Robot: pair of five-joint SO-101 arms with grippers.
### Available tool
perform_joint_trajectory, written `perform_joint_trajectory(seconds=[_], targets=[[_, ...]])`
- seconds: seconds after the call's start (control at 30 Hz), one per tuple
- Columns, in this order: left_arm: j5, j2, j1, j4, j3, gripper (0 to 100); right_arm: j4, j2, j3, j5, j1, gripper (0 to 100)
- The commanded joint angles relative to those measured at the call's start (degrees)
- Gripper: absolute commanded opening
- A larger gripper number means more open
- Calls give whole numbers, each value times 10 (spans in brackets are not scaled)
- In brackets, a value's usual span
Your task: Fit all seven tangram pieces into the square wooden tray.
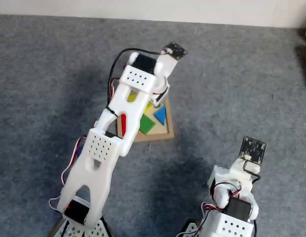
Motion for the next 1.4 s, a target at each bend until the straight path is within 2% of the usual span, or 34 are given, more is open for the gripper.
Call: perform_joint_trajectory(seconds=[0.0,0.3,0.6,0.7,0.9,1.23,1.37], targets=[[3,-30,34,7,-25,150,-10,-6,66,7,6,5],[3,54,23,-26,-29,149,-9,-6,66,7,6,5],[12,63,-38,-4,-29,146,-9,-6,66,7,6,5],[41,63,-51,13,-29,146,-9,-6,66,7,6,5],[42,59,-59,14,-29,146,-9,-6,66,7,6,5],[43,-59,-61,19,-23,146,-9,-6,66,7,6,5],[43,-137,-69,19,29,146,-9,-6,66,7,6,5]])
